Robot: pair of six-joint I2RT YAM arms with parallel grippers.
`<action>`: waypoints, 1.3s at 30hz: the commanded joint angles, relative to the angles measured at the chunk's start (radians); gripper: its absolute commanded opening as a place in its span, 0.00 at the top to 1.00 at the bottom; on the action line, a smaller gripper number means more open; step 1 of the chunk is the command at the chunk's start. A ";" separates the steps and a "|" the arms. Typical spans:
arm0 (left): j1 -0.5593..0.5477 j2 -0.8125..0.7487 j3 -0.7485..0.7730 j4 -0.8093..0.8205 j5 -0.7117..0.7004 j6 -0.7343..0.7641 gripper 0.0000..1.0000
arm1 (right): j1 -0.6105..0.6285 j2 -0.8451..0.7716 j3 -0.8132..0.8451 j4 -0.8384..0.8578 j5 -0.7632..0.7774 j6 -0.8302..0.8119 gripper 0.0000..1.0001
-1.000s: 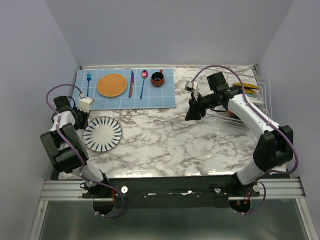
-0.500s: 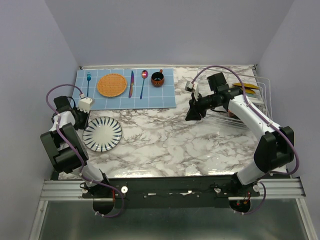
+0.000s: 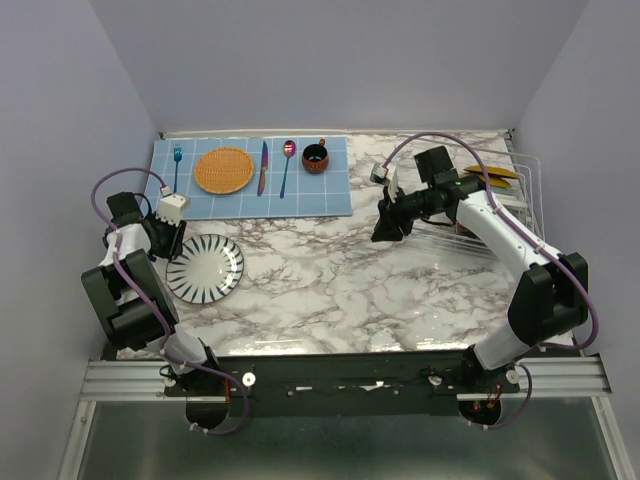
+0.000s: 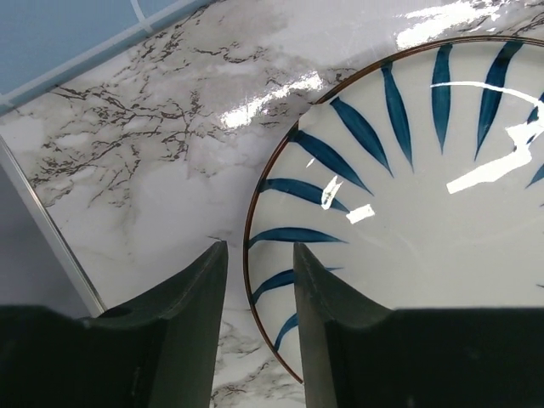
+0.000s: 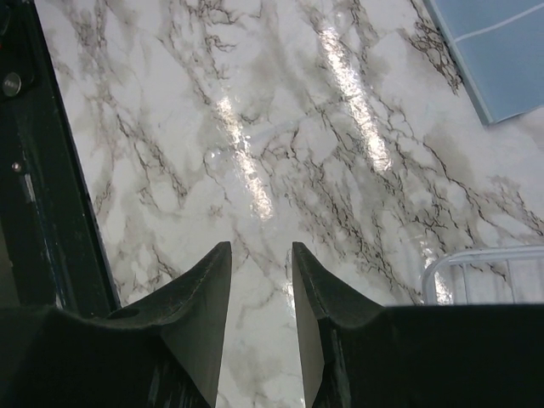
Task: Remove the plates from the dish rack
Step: Place the plate at the center of the board, then unload the plate from the dish rack.
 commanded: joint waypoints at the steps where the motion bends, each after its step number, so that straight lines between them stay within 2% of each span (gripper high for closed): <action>1: -0.001 -0.072 0.022 -0.037 0.095 -0.015 0.51 | 0.008 -0.052 -0.012 0.069 0.112 0.063 0.57; 4: -0.009 -0.101 0.066 -0.077 0.138 -0.036 0.47 | 0.006 -0.062 0.002 0.112 0.251 0.111 0.58; 5: -0.021 -0.109 0.085 -0.086 0.147 -0.038 0.38 | 0.006 -0.072 0.016 0.135 0.299 0.123 0.58; 6: -0.027 -0.125 0.095 -0.109 0.155 -0.041 0.35 | 0.006 -0.076 0.019 0.149 0.399 0.136 0.59; 9: -0.061 -0.156 0.118 -0.133 0.205 -0.064 0.28 | -0.010 -0.079 0.045 0.174 0.561 0.147 0.59; 11: -0.088 -0.164 0.125 -0.146 0.227 -0.076 0.23 | -0.030 -0.070 0.080 0.146 0.621 0.117 0.59; 14: -0.157 -0.179 0.099 -0.126 0.222 -0.107 0.13 | -0.057 -0.053 0.129 0.146 0.808 0.018 0.59; 15: -0.174 -0.190 0.088 -0.100 0.218 -0.114 0.12 | -0.060 -0.058 0.104 0.167 0.951 -0.019 0.59; 18: -0.234 -0.205 0.065 -0.077 0.225 -0.139 0.04 | -0.063 -0.099 0.061 0.231 1.098 -0.166 0.58; 22: -0.259 -0.199 0.060 -0.072 0.277 -0.165 0.01 | -0.064 -0.125 0.074 0.120 1.180 -0.287 0.52; 26: -0.266 -0.192 0.053 -0.057 0.285 -0.171 0.01 | -0.089 -0.147 0.033 0.123 1.267 -0.381 0.48; 27: -0.265 -0.192 0.049 -0.055 0.287 -0.171 0.01 | -0.102 -0.150 0.031 0.113 1.266 -0.390 0.46; 28: -0.265 -0.190 0.048 -0.057 0.287 -0.168 0.01 | -0.107 -0.154 0.027 0.099 1.264 -0.413 0.38; 34: -0.268 -0.202 0.040 -0.078 0.282 -0.145 0.01 | -0.127 -0.208 -0.127 0.086 1.301 -0.530 0.37; 39: -0.269 -0.198 0.048 -0.084 0.290 -0.151 0.01 | -0.138 -0.227 -0.154 0.060 1.284 -0.545 0.37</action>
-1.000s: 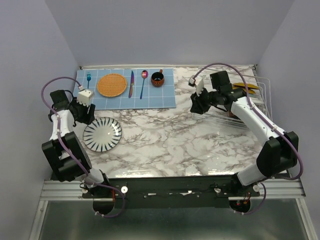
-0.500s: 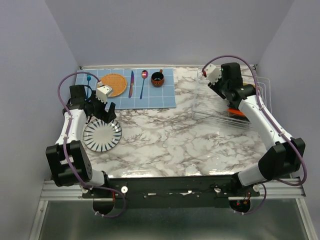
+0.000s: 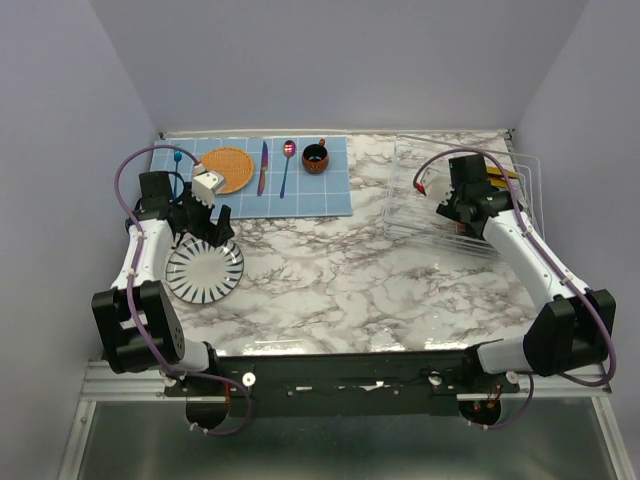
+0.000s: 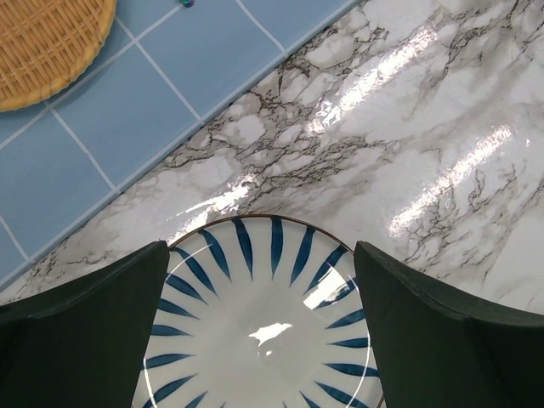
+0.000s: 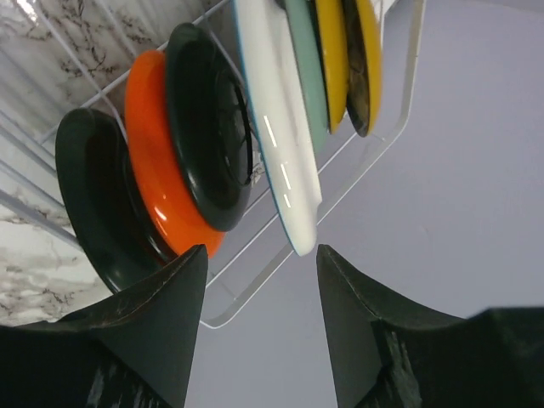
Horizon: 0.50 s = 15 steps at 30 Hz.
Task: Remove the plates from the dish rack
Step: Unload the plate from the dish rack.
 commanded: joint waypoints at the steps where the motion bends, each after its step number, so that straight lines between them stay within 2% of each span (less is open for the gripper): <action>1: -0.009 -0.018 -0.002 -0.015 0.038 0.003 0.01 | -0.009 -0.030 -0.023 -0.057 0.018 -0.072 0.37; 15: -0.009 -0.012 -0.016 -0.006 0.020 0.006 0.01 | -0.080 0.040 -0.046 0.069 0.014 -0.157 0.43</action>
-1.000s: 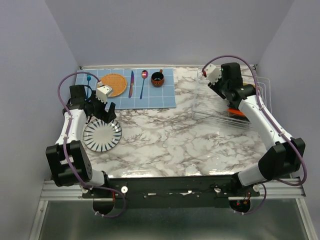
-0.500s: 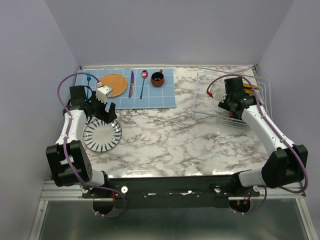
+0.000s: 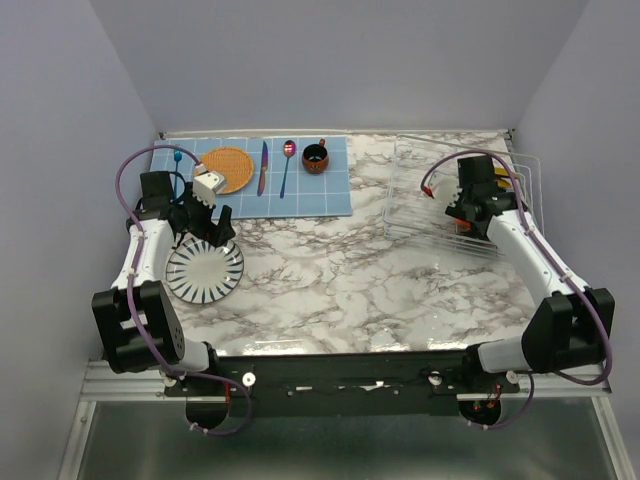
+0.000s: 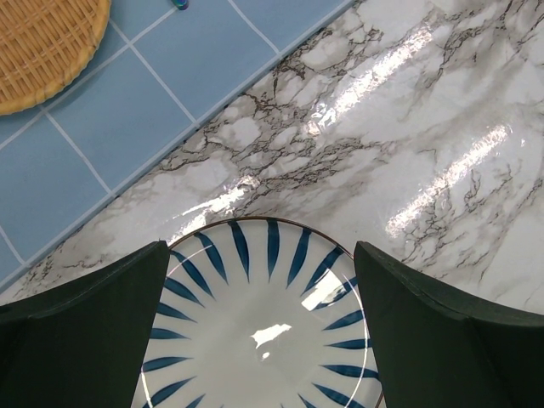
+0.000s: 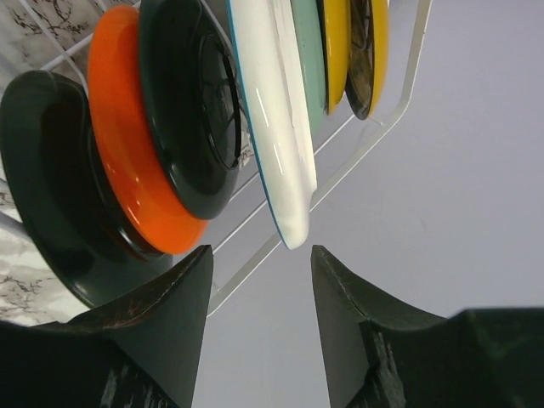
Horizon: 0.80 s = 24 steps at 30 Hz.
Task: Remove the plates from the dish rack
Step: Unload the plate from the dish rack.
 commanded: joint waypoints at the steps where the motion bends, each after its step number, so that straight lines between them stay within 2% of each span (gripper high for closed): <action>1: -0.004 -0.009 -0.018 -0.004 0.011 0.006 0.01 | -0.024 0.046 -0.009 0.065 0.008 -0.075 0.44; 17: -0.004 0.015 -0.030 0.010 -0.004 0.014 0.01 | -0.060 0.141 -0.007 0.235 0.027 -0.138 0.55; 24: -0.004 0.015 -0.038 0.013 -0.007 0.012 0.01 | -0.066 0.149 -0.023 0.283 0.041 -0.161 0.72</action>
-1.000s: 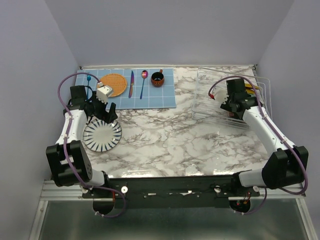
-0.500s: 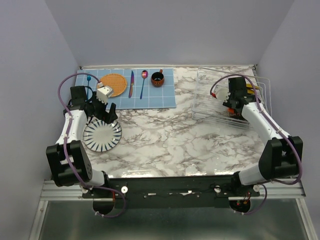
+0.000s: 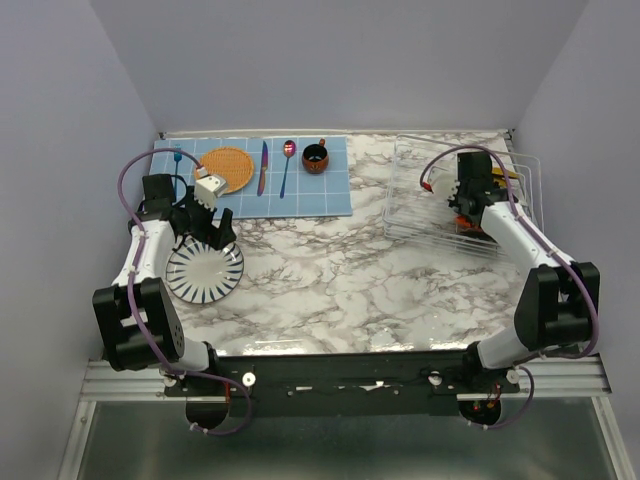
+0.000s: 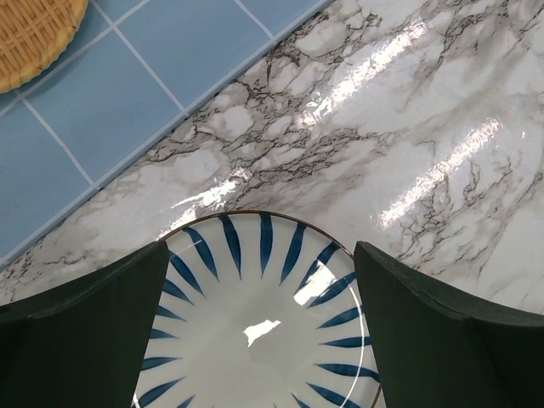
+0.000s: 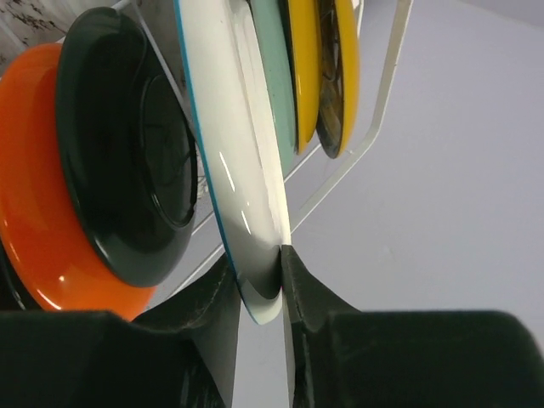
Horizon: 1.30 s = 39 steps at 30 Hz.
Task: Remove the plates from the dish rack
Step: Unload the plate from the dish rack.
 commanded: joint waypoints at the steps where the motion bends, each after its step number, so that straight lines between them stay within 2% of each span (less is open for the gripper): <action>1: -0.002 0.004 -0.017 0.008 -0.008 0.013 0.01 | -0.010 0.010 -0.025 0.088 0.039 -0.045 0.76; 7: -0.004 0.003 -0.020 0.008 -0.003 0.007 0.01 | -0.012 -0.010 -0.060 0.127 0.060 -0.064 0.90; 10: -0.004 0.001 -0.026 0.012 -0.003 0.004 0.01 | -0.010 -0.029 -0.067 0.144 0.071 -0.073 0.93; 29: -0.007 0.010 -0.023 0.035 0.007 -0.022 0.01 | -0.012 -0.217 0.007 0.120 0.115 -0.130 0.99; 39: -0.010 0.021 -0.012 0.037 0.010 -0.033 0.01 | -0.012 -0.245 0.068 0.106 0.094 -0.121 0.99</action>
